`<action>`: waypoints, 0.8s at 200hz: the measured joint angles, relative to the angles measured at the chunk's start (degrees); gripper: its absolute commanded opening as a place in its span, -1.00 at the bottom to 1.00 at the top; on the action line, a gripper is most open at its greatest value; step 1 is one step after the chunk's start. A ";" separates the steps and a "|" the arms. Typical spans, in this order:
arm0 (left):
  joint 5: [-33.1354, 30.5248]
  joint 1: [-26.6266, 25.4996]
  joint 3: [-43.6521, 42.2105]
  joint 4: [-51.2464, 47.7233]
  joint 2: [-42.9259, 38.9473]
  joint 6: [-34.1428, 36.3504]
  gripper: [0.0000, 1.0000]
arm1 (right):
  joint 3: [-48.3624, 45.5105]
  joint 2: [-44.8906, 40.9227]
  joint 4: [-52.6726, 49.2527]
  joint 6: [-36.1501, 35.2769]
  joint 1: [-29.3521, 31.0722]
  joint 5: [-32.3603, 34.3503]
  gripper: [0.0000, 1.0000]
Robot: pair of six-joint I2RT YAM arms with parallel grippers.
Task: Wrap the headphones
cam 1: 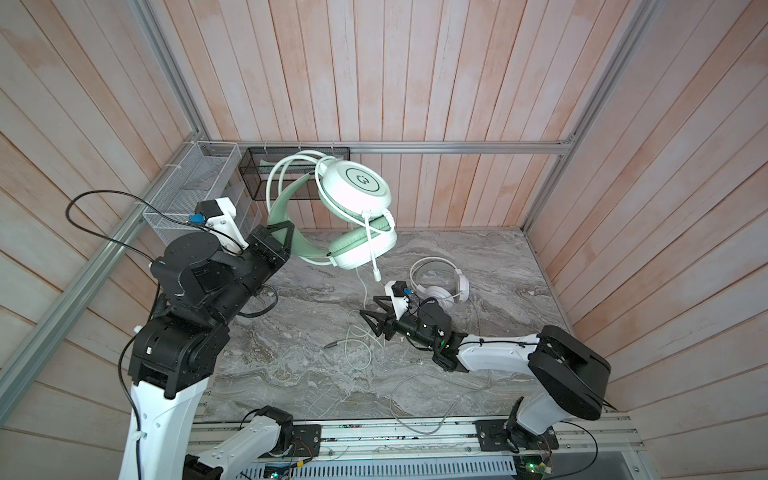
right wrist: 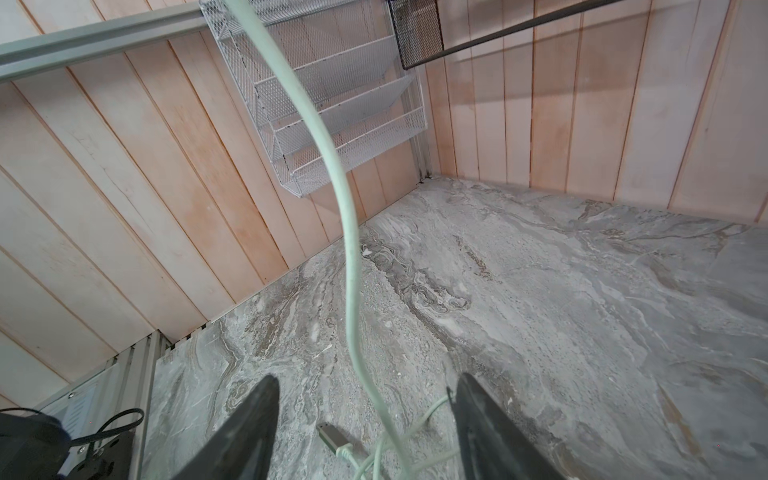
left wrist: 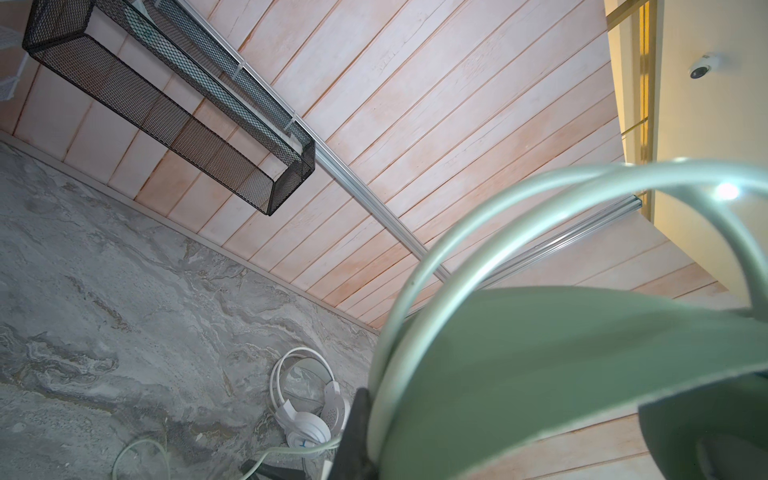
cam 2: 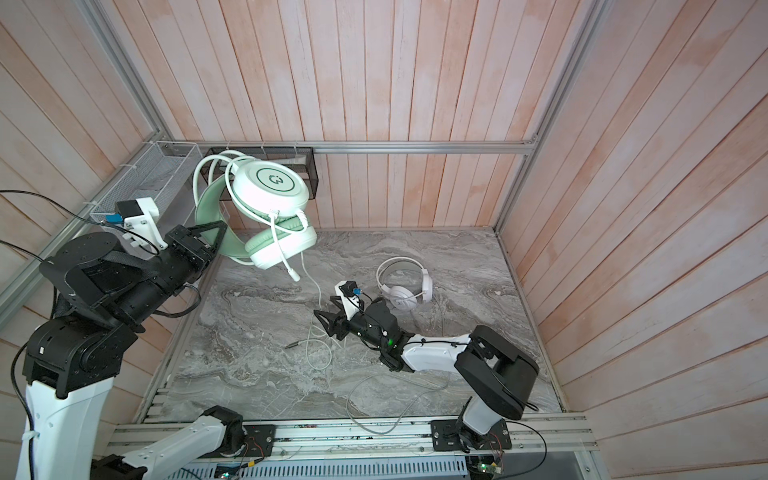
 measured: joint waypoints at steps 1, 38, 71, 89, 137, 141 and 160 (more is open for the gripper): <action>0.00 0.00 -0.07 -0.02 -0.04 0.00 -1.00 | 0.02 0.15 0.09 0.00 0.00 0.00 0.30; -0.02 0.00 -2.36 -0.02 -0.20 -1.07 -1.00 | 2.05 6.40 2.36 0.42 0.15 -0.15 -0.13; -1.09 0.00 -3.21 -0.13 -0.17 -1.66 -1.00 | 2.08 8.41 2.62 0.81 1.79 1.18 -0.95; -2.71 0.04 -3.28 -0.48 -0.20 -1.88 -1.00 | 2.23 8.37 1.25 -0.57 4.79 3.63 -1.00; -7.32 2.25 -5.81 -1.97 -0.07 -1.70 -1.00 | 2.82 4.02 -10.05 -6.86 17.09 12.07 -1.00; -7.56 2.67 -6.25 -2.05 0.04 -1.55 -1.00 | 3.13 3.21 -11.76 -7.67 18.12 13.05 -1.00; -9.46 3.87 -8.61 -2.12 0.70 -0.33 -1.00 | 5.62 -0.11 -19.61 -10.91 22.16 16.87 -1.00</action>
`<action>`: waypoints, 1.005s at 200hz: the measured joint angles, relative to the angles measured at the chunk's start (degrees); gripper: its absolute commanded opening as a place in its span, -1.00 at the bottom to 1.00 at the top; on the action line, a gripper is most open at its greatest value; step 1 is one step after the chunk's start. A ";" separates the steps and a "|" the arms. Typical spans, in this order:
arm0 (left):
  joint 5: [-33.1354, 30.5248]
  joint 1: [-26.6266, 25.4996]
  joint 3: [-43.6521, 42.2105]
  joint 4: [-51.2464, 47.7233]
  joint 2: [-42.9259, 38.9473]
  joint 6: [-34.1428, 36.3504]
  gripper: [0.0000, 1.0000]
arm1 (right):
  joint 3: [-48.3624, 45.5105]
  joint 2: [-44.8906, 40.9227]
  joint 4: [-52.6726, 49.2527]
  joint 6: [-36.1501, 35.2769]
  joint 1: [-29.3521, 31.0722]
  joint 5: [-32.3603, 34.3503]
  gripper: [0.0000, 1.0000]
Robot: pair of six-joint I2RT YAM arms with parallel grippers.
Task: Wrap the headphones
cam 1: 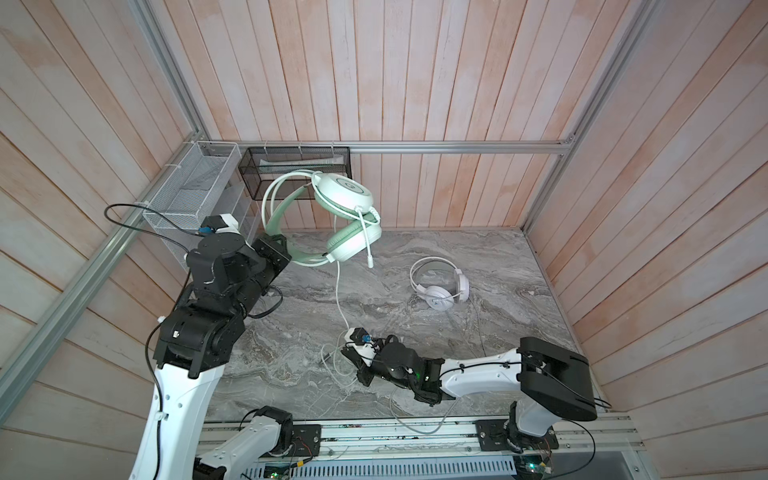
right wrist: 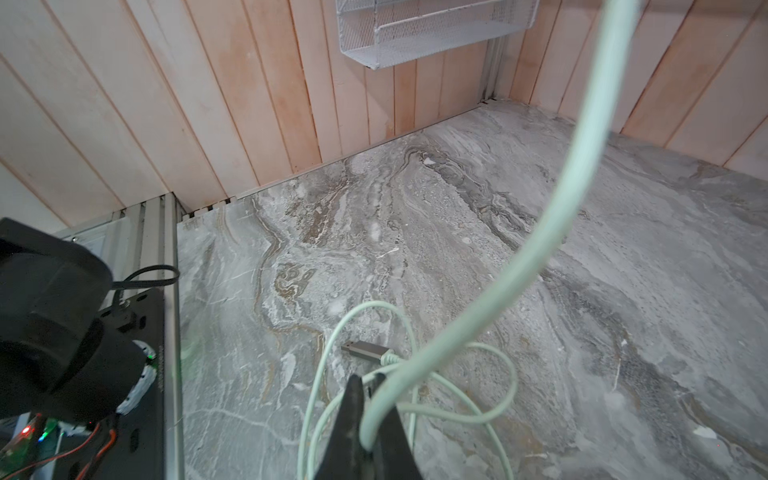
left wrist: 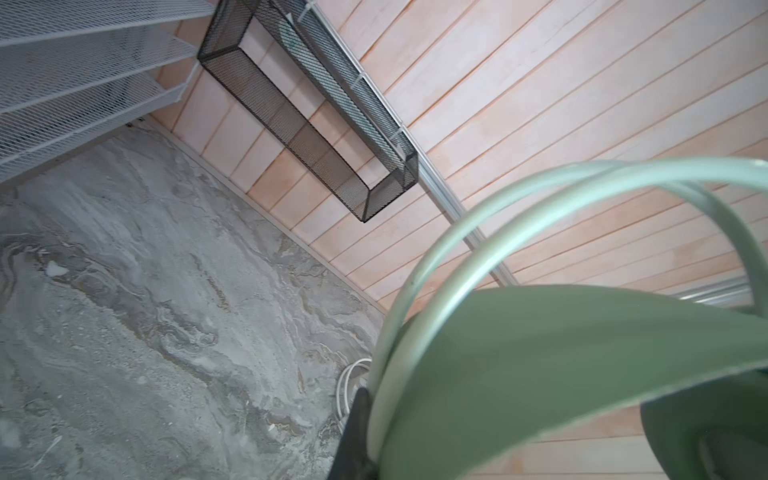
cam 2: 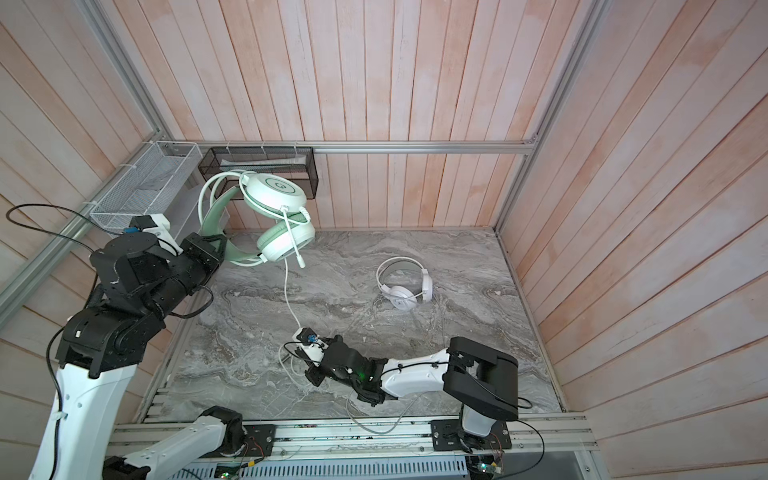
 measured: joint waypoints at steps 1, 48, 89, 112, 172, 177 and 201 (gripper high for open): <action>-0.11 0.04 -0.11 0.02 0.02 0.04 -1.00 | 0.13 -0.11 -0.33 -0.11 0.15 0.11 -1.00; -6.56 0.63 -11.17 0.33 2.03 6.27 -1.00 | 10.97 -8.13 -21.44 -8.70 7.04 4.52 -1.00; -9.05 0.70 -24.50 2.51 0.72 13.07 -1.00 | 18.88 -13.88 -37.66 -16.31 7.56 9.79 -1.00; -8.72 0.68 -31.19 5.11 -2.69 17.92 -1.00 | 22.73 -16.00 -45.09 -20.06 6.93 11.65 -1.00; -11.15 -2.36 -38.42 9.42 -9.66 27.02 -1.00 | 32.98 -15.91 -58.73 -24.33 1.14 9.60 -1.00; -11.72 -2.34 -38.42 9.38 -9.75 27.02 -1.00 | 33.48 -15.74 -59.28 -24.35 1.05 9.14 -1.00; -12.81 -0.85 -38.05 8.70 -10.08 25.24 -1.00 | 32.94 -15.39 -59.98 -24.15 1.20 6.38 -1.00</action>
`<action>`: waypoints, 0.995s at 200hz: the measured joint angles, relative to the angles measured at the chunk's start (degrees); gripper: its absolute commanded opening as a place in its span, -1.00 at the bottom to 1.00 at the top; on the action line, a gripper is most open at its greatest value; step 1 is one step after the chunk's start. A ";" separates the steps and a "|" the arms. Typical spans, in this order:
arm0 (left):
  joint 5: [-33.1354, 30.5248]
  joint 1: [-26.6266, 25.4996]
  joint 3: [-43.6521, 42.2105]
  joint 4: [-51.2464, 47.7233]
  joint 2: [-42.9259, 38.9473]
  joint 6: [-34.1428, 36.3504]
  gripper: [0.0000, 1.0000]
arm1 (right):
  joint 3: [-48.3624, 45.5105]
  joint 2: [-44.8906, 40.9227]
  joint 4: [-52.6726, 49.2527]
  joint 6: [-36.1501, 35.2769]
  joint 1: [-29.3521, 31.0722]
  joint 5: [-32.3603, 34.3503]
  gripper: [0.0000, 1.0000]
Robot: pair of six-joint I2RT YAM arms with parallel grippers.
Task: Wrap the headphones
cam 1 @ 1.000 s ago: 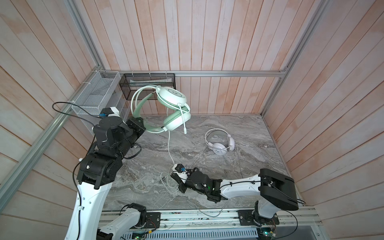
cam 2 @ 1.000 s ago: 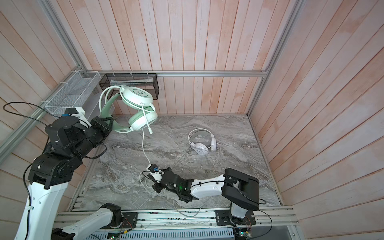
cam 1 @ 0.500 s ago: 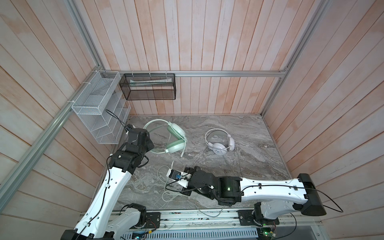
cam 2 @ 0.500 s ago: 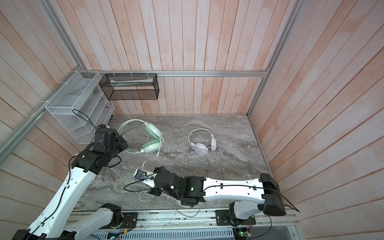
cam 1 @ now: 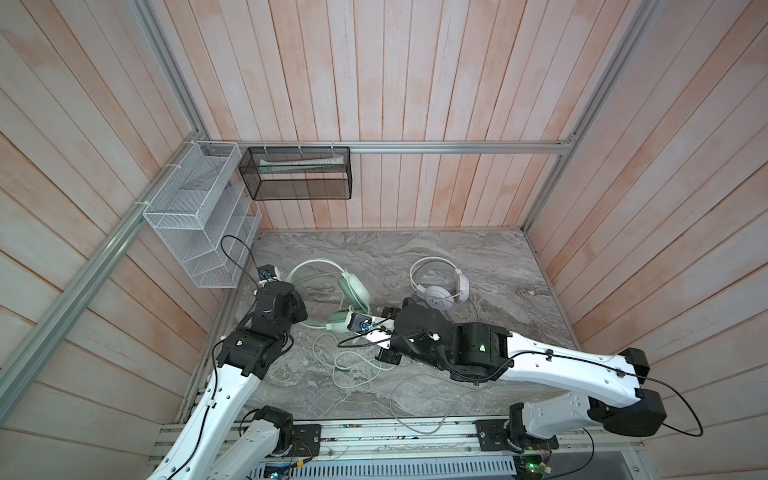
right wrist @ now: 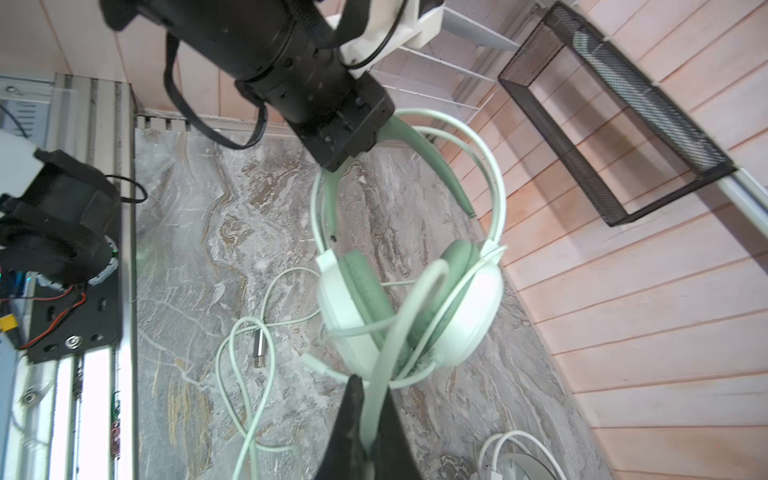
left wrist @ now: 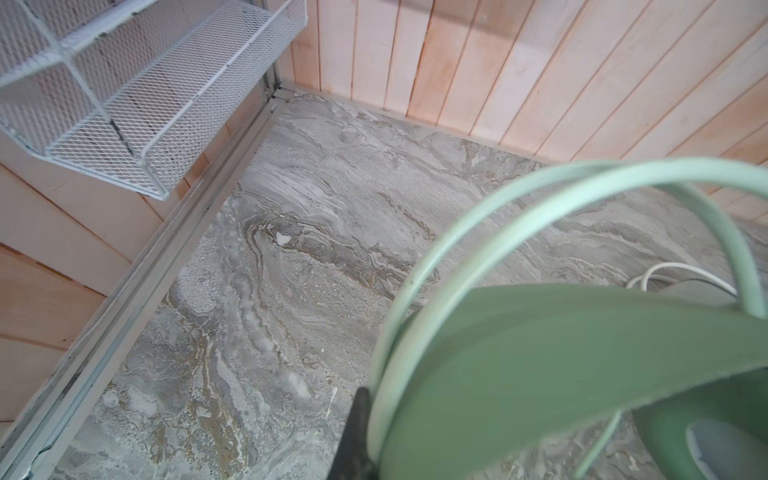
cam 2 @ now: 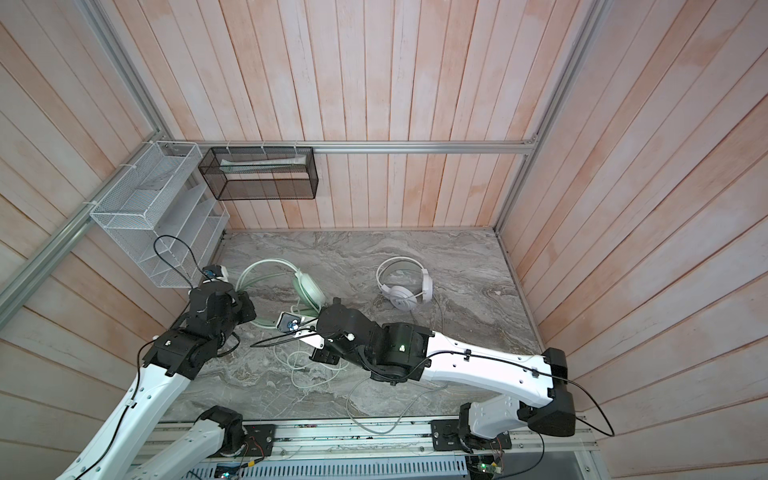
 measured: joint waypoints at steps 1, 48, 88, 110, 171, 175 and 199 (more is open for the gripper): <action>0.11 0.15 0.11 -0.13 0.02 -0.09 -1.00 | -0.07 -0.02 0.00 0.00 0.00 -0.09 -1.00; 5.35 7.48 7.65 -3.30 2.71 -8.20 -1.00 | -8.33 -1.79 3.61 2.67 1.20 -4.33 -1.00; 12.55 14.10 11.67 -3.69 3.23 -17.73 -1.00 | -17.03 -2.34 9.94 7.72 3.48 -8.26 -1.00; 15.21 15.58 13.51 -3.50 4.92 -22.18 -1.00 | -19.32 0.09 13.33 10.32 6.21 -9.42 -1.00; 14.97 17.05 11.87 -2.08 11.15 -25.94 -1.00 | -15.98 6.67 13.29 13.22 15.17 -7.15 -1.00; 14.47 17.05 11.26 -1.92 11.39 -25.92 -1.00 | -14.78 7.17 12.50 13.18 15.93 -6.60 -1.00; 10.88 16.39 6.80 -2.01 12.46 -25.31 -1.00 | -6.56 9.81 7.87 12.55 19.26 -3.56 -1.00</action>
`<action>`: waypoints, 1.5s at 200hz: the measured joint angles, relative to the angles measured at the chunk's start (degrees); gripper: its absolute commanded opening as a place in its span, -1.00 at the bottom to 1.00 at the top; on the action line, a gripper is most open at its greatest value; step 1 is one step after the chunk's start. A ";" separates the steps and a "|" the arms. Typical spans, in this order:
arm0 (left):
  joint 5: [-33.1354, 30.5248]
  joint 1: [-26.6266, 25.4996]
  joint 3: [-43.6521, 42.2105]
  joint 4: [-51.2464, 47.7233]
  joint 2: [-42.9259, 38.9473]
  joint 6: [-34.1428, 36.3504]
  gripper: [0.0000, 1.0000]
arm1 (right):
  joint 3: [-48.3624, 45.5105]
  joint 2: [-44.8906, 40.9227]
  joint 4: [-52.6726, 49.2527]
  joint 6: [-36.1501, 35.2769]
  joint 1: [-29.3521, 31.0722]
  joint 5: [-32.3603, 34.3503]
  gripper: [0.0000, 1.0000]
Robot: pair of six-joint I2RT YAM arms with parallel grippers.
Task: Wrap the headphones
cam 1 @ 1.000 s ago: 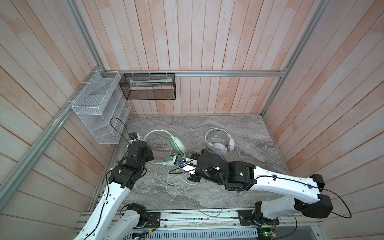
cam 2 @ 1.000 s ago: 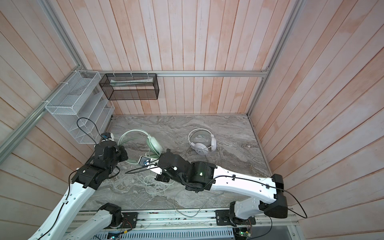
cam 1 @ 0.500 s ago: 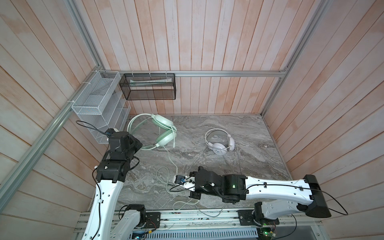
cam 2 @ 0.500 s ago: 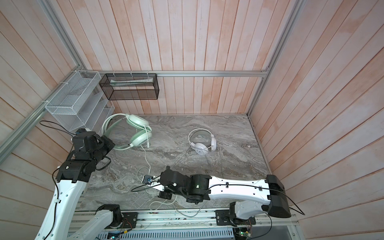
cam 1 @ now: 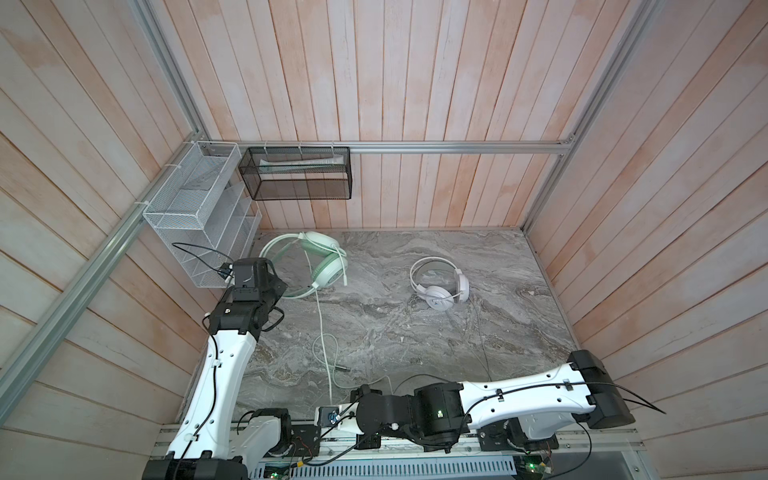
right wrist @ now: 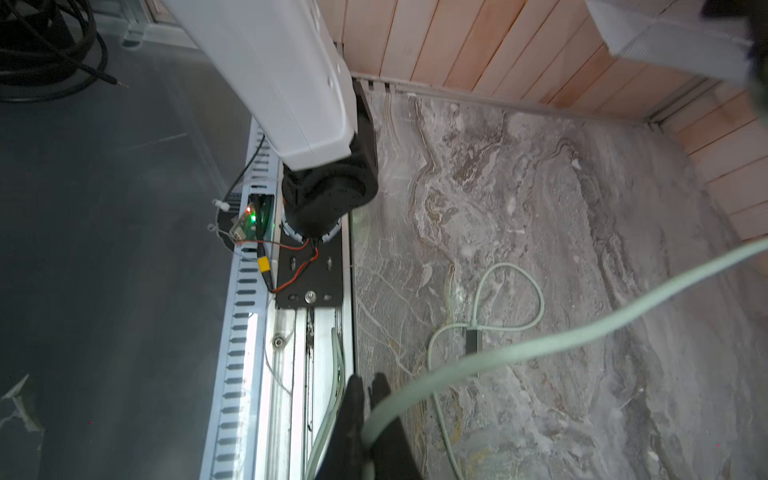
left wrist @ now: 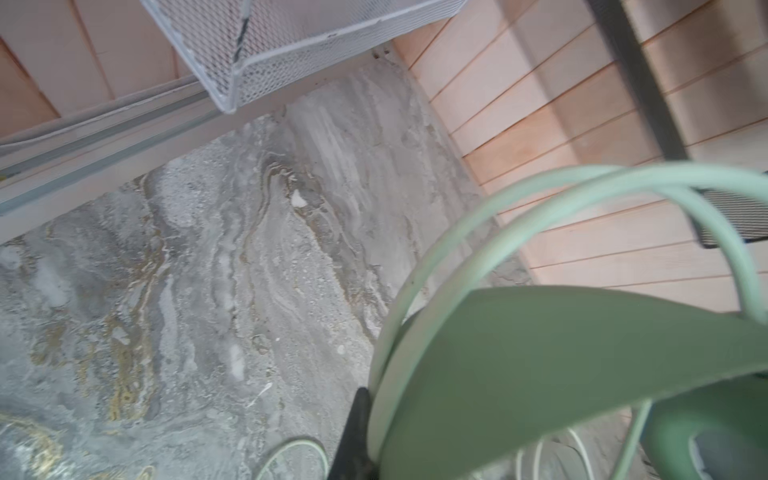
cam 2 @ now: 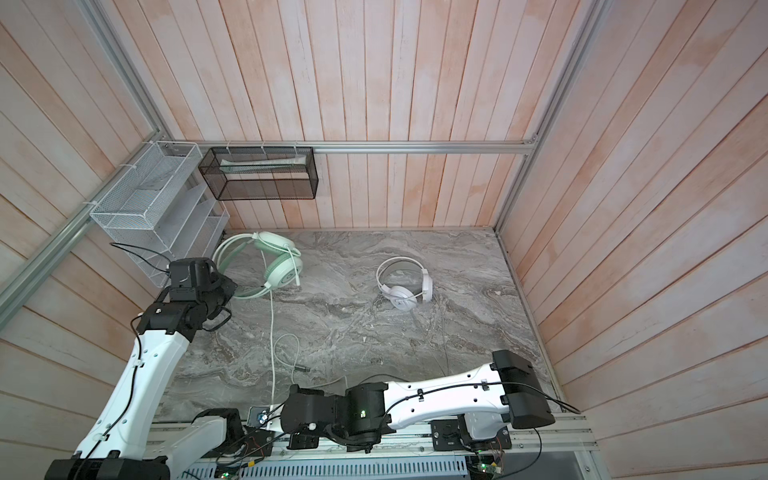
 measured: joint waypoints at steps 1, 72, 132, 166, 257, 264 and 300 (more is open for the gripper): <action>-0.11 -0.07 -0.15 0.00 0.02 0.04 -1.00 | 0.24 0.09 -0.15 -0.04 0.09 0.11 -1.00; -12.68 -12.41 -9.64 3.87 -2.25 10.32 -1.00 | 14.10 -0.61 -16.70 -7.67 -0.07 7.08 -1.00; -12.44 -16.92 -18.73 10.95 -16.22 27.26 -1.00 | 20.50 -8.81 -22.25 -14.36 -11.80 7.02 -1.00; -10.95 -23.65 -22.34 13.92 -22.25 35.54 -1.00 | 21.29 -9.01 -23.21 -17.05 -17.49 5.05 -1.00; -9.84 -30.18 -28.11 17.70 -33.29 42.71 -1.00 | 19.04 -8.66 -19.32 -19.32 -34.69 -3.58 -1.00; -9.38 -30.27 -28.17 17.94 -33.40 42.73 -1.00 | 18.27 -8.66 -18.36 -19.30 -35.78 -4.33 -1.00; -6.64 -30.53 -29.99 19.54 -35.80 42.73 -1.00 | 13.75 -8.66 -14.14 -18.67 -41.88 -8.26 -1.00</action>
